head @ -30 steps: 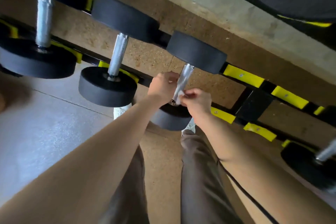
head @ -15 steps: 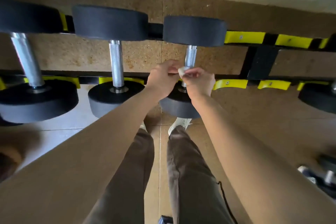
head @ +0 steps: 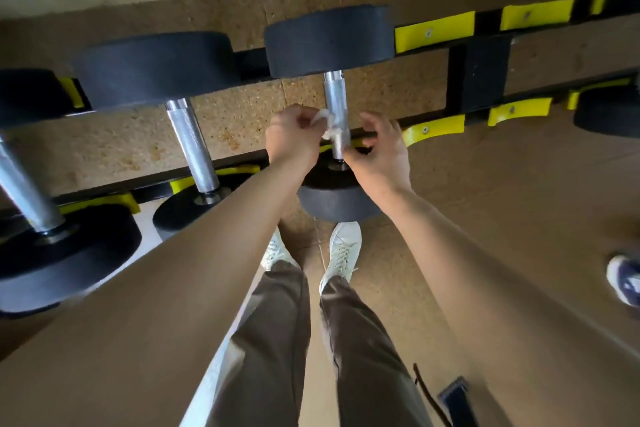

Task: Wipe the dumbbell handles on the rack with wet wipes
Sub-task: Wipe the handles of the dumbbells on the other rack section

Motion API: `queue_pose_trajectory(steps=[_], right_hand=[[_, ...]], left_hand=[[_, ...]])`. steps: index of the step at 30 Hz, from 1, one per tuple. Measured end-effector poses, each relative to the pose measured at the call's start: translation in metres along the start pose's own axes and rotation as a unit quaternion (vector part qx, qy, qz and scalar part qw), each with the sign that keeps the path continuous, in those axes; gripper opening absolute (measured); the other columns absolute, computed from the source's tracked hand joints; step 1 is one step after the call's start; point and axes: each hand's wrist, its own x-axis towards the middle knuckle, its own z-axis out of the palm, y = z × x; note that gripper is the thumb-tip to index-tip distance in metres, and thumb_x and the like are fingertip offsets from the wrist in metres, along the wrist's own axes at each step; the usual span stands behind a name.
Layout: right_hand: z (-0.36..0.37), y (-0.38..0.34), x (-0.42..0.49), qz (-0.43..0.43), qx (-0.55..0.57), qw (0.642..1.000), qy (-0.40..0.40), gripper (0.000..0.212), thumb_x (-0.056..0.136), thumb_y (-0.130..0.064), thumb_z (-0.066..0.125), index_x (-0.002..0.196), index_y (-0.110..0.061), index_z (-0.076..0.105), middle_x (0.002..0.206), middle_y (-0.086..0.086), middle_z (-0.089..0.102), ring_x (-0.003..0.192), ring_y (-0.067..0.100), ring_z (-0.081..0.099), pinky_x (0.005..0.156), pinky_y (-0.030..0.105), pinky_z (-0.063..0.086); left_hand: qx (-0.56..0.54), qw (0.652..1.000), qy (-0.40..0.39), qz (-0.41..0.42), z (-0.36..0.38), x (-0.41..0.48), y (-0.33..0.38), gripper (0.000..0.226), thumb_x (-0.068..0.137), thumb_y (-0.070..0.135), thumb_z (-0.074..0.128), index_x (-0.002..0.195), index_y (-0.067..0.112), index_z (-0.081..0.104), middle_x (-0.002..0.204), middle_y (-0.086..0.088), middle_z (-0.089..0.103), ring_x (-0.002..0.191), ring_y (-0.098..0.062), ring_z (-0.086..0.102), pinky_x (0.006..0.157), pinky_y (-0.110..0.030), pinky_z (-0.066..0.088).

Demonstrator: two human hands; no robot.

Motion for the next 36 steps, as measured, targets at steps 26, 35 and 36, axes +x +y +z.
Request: queue_pose_trajectory(steps=[26,35,36], right_hand=[[0.002,0.002,-0.007,-0.022,0.037,0.999,-0.003,0.045,0.081,-0.034,0.068,0.124,-0.036,0.057,0.116,-0.016,0.061,0.092,0.004,0.065,0.087,0.041,0.054],[-0.029,0.015,0.004,-0.111,0.107,0.978,-0.138,0.041,0.081,-0.012,0.077,0.119,-0.024,0.068,0.107,-0.004,0.069,0.094,0.006,0.065,0.087,0.029,0.055],[-0.033,0.014,0.009,-0.113,0.112,0.977,-0.145,0.035,0.082,-0.011,0.078,0.115,-0.021,0.070,0.101,-0.003,0.071,0.088,0.008,0.066,0.083,0.029,0.056]], left_hand=[[-0.018,0.999,0.020,-0.042,0.012,-0.008,0.009,0.018,0.082,0.034,0.082,0.083,0.017,0.074,0.078,0.002,0.075,0.074,-0.017,0.073,0.074,-0.035,0.063],[-0.069,0.993,-0.045,-0.085,0.008,-0.043,0.017,0.025,0.078,0.037,0.086,0.089,0.016,0.077,0.067,0.007,0.068,0.063,-0.009,0.061,0.063,-0.024,0.050],[-0.085,0.992,-0.054,-0.076,0.007,-0.045,0.019,0.025,0.078,0.036,0.086,0.089,0.015,0.077,0.067,0.008,0.069,0.063,-0.008,0.061,0.065,-0.023,0.051]])
